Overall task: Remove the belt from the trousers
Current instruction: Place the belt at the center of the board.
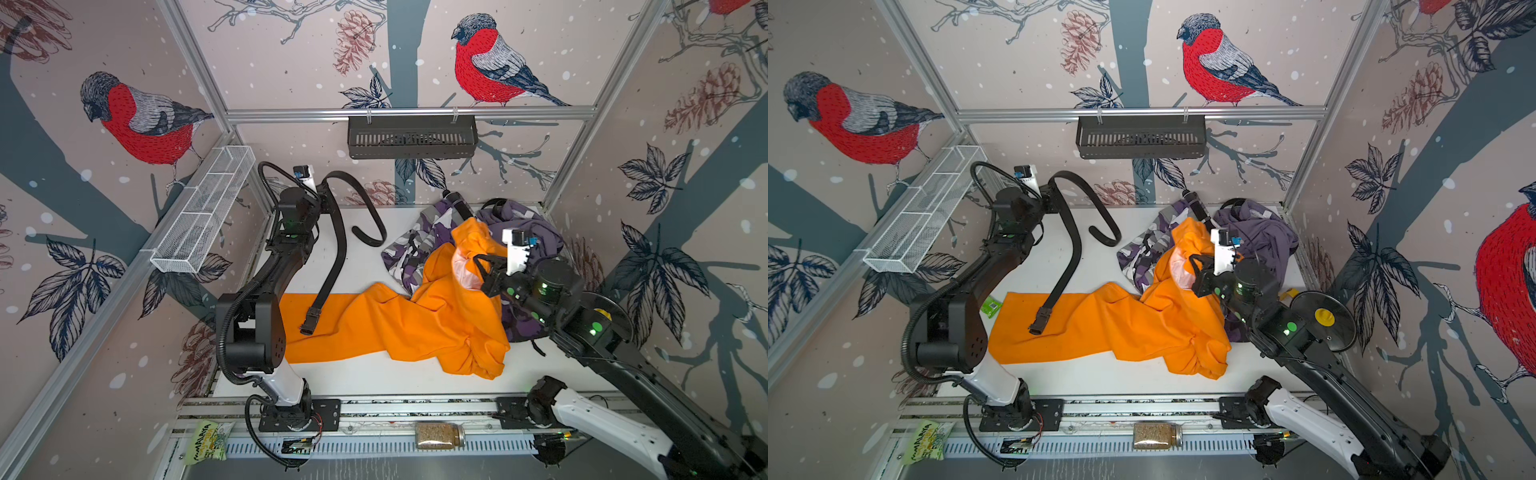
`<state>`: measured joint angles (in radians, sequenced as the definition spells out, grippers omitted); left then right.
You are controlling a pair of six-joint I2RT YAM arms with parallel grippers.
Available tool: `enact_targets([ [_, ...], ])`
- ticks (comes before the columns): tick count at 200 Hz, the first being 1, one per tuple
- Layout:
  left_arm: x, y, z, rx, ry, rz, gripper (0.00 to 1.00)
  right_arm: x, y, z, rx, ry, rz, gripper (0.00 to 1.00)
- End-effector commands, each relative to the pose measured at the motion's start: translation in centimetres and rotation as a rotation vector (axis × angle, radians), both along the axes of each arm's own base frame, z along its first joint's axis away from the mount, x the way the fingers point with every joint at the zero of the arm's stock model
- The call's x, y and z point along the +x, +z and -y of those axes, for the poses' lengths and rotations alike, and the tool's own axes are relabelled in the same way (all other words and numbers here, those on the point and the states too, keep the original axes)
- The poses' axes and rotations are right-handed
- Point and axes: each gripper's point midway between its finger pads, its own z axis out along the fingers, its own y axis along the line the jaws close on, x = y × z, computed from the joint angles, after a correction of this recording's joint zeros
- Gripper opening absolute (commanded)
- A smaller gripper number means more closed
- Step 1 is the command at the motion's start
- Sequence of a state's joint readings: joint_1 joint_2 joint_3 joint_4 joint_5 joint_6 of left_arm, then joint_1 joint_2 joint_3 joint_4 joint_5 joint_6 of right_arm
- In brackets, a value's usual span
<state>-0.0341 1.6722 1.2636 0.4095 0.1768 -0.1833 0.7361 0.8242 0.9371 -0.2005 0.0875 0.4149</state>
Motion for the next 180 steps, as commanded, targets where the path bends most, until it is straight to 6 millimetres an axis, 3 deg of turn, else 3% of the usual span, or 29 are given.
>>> enact_targets([
  [1,0.8,-3.6,-0.7,0.028,0.036,-0.085,0.00,0.2,4.5,-2.8,0.115,0.033,0.122,0.00],
  [6,0.9,-4.5,-0.7,0.031,0.033,-0.105,0.08,0.1,4.8,-3.8,0.124,0.058,0.125,0.00],
  [19,1.1,-6.1,-0.6,0.020,0.033,-0.149,0.57,0.0,5.3,-6.4,0.140,0.123,0.135,0.00],
  [27,1.0,-6.6,-0.8,0.004,0.044,-0.175,0.79,0.0,5.9,-7.9,0.158,0.161,0.147,0.00],
  [32,0.9,-6.6,-0.9,-0.012,0.054,-0.193,0.89,0.0,6.2,-8.7,0.169,0.183,0.154,0.00],
  [40,0.3,-6.5,-1.0,-0.031,0.064,-0.215,0.96,0.1,6.7,-10.2,0.186,0.222,0.161,0.00],
  [67,-3.4,-4.9,-1.7,-0.097,0.116,-0.220,0.99,0.4,8.1,-14.5,0.226,0.338,0.184,0.00],
  [96,-8.7,-4.9,-1.3,-0.170,0.114,-0.266,0.99,2.5,7.0,-18.2,0.230,0.377,0.164,0.00],
  [113,-12.8,-5.9,-0.5,-0.214,0.076,-0.291,0.99,4.1,6.6,-19.3,0.268,0.378,0.146,0.00],
  [142,-19.7,-5.5,0.8,-0.271,0.012,-0.208,0.99,7.4,5.2,-21.9,0.286,0.377,0.107,0.01],
  [149,-20.9,-5.9,0.7,-0.280,0.026,-0.215,0.99,8.4,4.2,-23.2,0.264,0.398,0.069,0.09],
  [155,-21.7,-6.1,0.7,-0.286,0.028,-0.217,0.99,9.1,3.4,-24.7,0.234,0.428,0.038,0.29],
  [164,-22.6,-6.5,0.7,-0.293,0.032,-0.230,0.99,10.1,1.7,-26.4,0.158,0.432,-0.020,0.47],
  [180,-23.4,-7.2,1.2,-0.301,0.016,-0.254,0.99,11.6,-0.7,-27.3,0.010,0.345,-0.073,0.69],
])
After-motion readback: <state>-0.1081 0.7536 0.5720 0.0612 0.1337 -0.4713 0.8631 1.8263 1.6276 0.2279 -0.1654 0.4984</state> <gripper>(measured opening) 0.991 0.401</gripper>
